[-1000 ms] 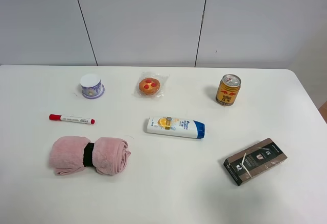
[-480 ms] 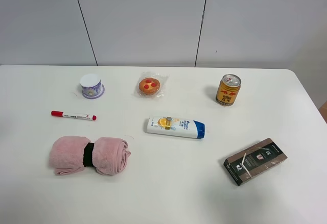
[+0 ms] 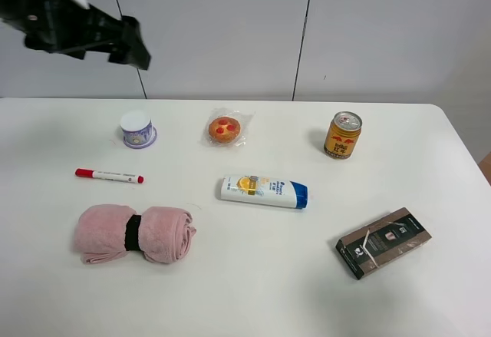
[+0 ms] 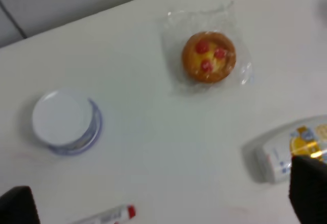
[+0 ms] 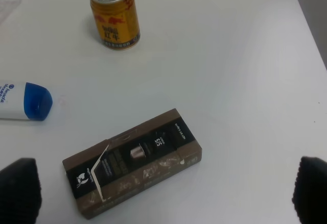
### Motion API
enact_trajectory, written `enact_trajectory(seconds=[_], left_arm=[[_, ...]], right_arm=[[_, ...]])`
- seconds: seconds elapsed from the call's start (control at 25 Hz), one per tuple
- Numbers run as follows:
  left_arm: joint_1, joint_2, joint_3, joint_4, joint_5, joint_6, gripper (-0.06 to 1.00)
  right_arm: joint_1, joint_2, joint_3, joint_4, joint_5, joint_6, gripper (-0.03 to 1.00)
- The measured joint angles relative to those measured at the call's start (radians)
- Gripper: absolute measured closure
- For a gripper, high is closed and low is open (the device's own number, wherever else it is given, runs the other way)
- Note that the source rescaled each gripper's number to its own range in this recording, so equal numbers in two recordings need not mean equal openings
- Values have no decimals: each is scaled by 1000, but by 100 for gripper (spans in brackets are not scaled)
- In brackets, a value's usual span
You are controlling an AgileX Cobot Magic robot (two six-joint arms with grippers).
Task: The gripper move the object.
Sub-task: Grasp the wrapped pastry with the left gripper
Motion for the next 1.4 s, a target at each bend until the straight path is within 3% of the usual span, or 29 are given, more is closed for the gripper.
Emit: enact_trajectory(seconds=[0.24,0.4,0.56,0.72,0.88,1.04,1.4], left_arm=[[-92,205,-55,-25,-114,-17,-6],[-112,300,-87,-85,-180,-33,-6],[-128,379,-104,-89,-260,-56,-6],[-140,462,-104,-69,-361,-60,-6],[-154,531,-104,3,-434,-59,-6],[-161,579,-104,45,-468,-59,-6],[-161,680,-167,52,-507,-125,-6]], right_arm=[[0,0,0,0,0,0,-3],[0,0,0,0,0,0,-3],[0,0,0,0,0,0,-3],[0,0,0,0,0,0,-3],[0,0,0,0,0,0,-3],[0,0,0,0,0,0,-3],[0,0,0,0,0,0,-3]])
